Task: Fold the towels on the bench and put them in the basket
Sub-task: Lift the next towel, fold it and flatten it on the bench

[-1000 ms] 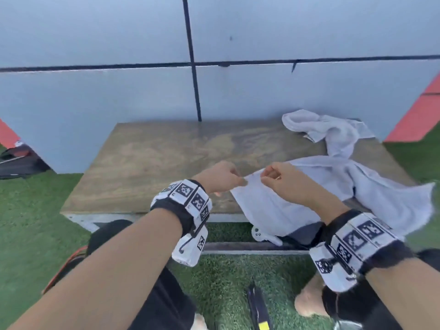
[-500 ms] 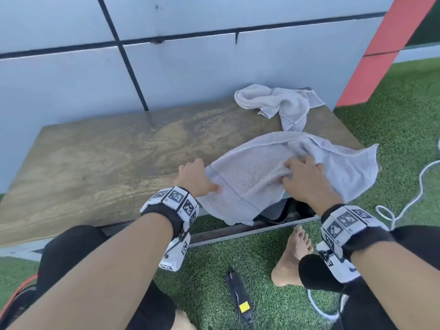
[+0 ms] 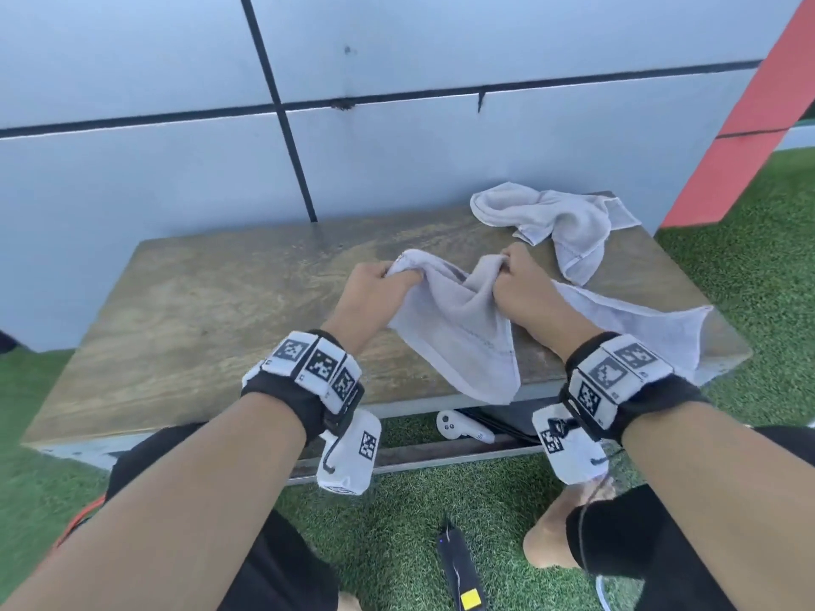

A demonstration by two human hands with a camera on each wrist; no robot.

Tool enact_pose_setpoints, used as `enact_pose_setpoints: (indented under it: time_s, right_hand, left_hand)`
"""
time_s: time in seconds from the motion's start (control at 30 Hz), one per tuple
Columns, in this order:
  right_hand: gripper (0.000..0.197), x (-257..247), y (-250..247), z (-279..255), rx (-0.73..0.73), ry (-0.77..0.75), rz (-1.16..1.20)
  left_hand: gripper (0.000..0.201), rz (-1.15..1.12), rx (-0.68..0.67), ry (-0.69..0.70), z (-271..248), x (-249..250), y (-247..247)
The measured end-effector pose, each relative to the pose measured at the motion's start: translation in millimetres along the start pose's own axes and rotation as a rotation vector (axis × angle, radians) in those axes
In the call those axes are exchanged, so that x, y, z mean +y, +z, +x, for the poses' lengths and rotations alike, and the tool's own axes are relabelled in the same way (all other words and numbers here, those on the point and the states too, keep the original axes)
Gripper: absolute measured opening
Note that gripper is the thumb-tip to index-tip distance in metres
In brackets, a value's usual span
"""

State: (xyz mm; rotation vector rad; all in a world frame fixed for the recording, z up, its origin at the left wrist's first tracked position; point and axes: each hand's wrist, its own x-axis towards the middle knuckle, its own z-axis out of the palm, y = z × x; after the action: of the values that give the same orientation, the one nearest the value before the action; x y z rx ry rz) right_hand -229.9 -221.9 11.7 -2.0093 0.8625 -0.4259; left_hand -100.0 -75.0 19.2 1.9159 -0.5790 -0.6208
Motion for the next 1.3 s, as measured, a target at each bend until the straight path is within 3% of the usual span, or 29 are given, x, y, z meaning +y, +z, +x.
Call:
enact_pose_setpoints:
  time_s: [0.13, 0.27, 0.47, 0.6, 0.7, 0.77, 0.87, 1.0, 1.13, 1.23, 1.3]
  right_hand:
    - [0.018, -62, 16, 13, 0.002, -0.181, 0.187]
    - [0.021, -97, 35, 26, -0.077, -0.345, 0.197]
    - [0.028, -81, 61, 17, -0.270, -0.322, 0.010]
    - [0.055, -77, 78, -12, -0.359, -0.404, 0.051]
    - [0.080, -80, 89, -18, -0.346, -0.415, 0.003]
    - [0.070, -81, 92, -14, -0.265, -0.400, -0.028]
    - [0.011, -79, 86, -6, -0.099, -0.419, -0.092]
    - [0.020, -79, 64, 2, 0.083, -0.413, -0.051]
    - [0.026, -88, 49, 4, 0.160, -0.452, -0.021]
    - [0.028, -100, 44, 1, 0.137, -0.494, -0.014]
    - [0.024, -109, 42, -6, 0.070, -0.533, 0.001]
  left_hand:
    - [0.034, -0.281, 0.138, 0.015, -6, 24, -35]
    - [0.022, -0.396, 0.219, -0.002, -15, 26, -67]
    - [0.042, -0.509, 0.301, -0.128, -21, 0, -105]
    - [0.039, -0.616, 0.308, -0.176, -27, 3, -108]
    - [0.046, -0.709, 0.284, -0.179, -30, 17, -100]
    - [0.051, -0.786, 0.242, -0.149, -32, 28, -95]
    - [0.052, -0.864, 0.188, -0.123, -32, 39, -93]
    - [0.038, -0.714, 0.280, -0.078, -33, 40, -101]
    - [0.031, -0.545, 0.369, -0.124, -39, 29, -112]
    - [0.045, -0.287, 0.489, -0.149, -44, 21, -113]
    - [0.060, -0.011, 0.499, 0.047, -59, 21, -104]
